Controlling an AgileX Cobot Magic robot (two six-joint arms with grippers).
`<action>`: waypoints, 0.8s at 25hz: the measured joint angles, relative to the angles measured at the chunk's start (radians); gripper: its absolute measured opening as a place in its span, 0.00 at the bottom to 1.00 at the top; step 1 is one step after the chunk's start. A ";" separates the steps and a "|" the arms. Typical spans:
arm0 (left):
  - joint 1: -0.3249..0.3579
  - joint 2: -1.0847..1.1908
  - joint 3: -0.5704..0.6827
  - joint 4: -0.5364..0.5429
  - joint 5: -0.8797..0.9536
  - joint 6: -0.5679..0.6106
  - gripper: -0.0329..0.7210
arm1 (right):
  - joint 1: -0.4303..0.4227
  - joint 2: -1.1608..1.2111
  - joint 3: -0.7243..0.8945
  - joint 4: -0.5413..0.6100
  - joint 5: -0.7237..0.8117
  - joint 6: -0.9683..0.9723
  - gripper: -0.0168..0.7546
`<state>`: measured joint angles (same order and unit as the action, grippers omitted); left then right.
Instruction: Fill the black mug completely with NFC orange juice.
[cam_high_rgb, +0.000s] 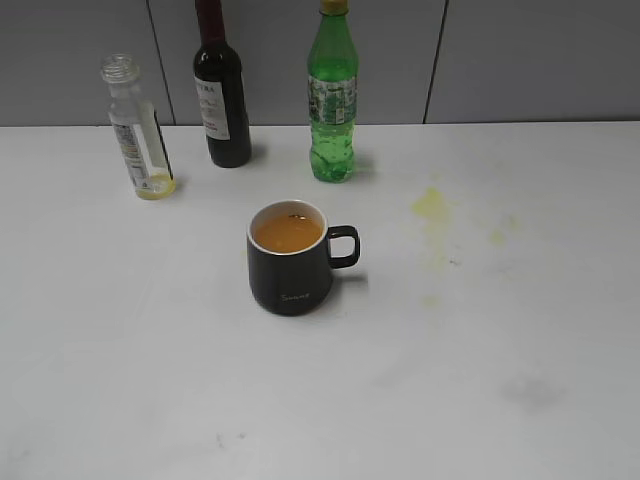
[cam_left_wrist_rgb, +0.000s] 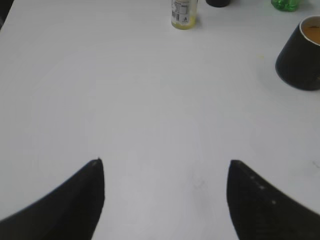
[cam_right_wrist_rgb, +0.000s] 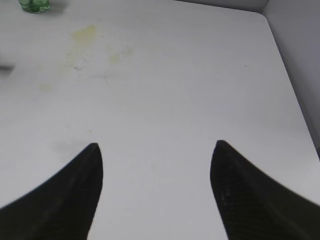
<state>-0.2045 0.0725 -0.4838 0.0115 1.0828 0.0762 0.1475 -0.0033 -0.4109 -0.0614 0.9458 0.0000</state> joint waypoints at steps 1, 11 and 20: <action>0.000 0.000 0.000 0.000 0.000 0.000 0.82 | 0.000 0.000 0.000 0.000 0.000 0.000 0.69; 0.046 -0.019 0.000 0.000 -0.001 0.000 0.82 | 0.000 0.000 0.000 0.000 0.000 0.000 0.69; 0.233 -0.077 0.000 0.001 0.000 0.000 0.82 | 0.000 0.000 0.000 0.001 0.000 0.000 0.69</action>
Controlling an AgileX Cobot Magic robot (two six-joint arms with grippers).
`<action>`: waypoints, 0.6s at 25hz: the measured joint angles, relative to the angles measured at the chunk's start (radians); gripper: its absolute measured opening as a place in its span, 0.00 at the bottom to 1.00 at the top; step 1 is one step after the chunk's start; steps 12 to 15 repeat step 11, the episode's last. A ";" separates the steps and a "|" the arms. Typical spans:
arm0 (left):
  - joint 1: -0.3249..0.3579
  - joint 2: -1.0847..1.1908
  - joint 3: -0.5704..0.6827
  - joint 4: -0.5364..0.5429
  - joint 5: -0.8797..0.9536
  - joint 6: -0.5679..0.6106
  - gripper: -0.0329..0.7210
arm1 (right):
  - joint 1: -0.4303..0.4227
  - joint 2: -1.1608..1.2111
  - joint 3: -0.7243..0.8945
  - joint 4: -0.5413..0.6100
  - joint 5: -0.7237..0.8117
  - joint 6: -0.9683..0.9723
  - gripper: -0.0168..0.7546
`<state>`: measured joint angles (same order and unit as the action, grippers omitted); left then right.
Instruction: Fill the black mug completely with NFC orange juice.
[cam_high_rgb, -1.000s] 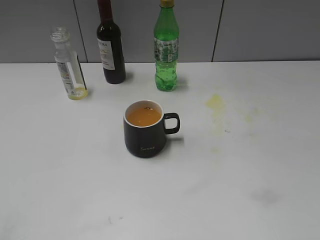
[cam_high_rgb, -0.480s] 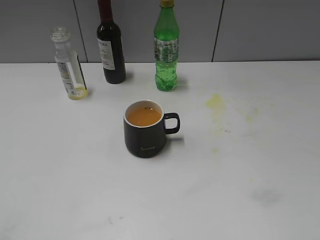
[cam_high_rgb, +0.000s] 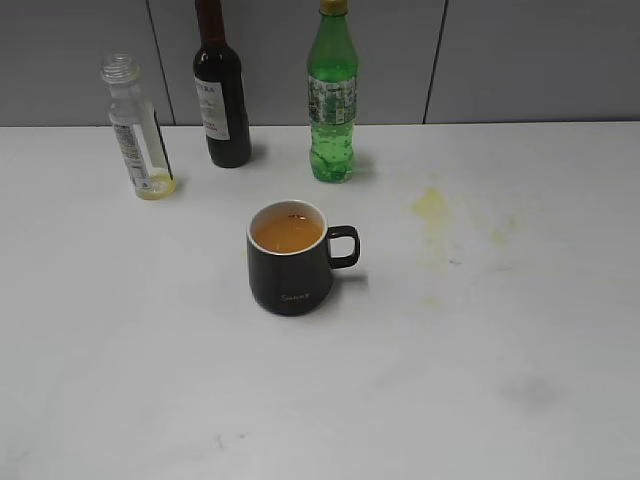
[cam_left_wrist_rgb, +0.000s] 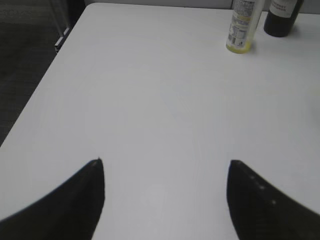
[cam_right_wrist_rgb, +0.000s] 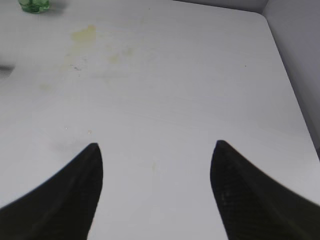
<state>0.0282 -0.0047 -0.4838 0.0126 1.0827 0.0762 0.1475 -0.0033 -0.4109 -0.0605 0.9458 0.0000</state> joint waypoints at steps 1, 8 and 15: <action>0.002 -0.001 0.000 0.000 0.000 0.000 0.82 | 0.000 0.000 0.000 0.000 0.000 0.000 0.69; 0.002 -0.001 0.000 0.000 0.000 0.000 0.82 | 0.000 0.000 0.000 0.000 0.000 0.000 0.69; 0.002 -0.001 0.000 0.000 0.000 0.000 0.82 | 0.000 0.000 0.000 0.000 0.000 0.000 0.69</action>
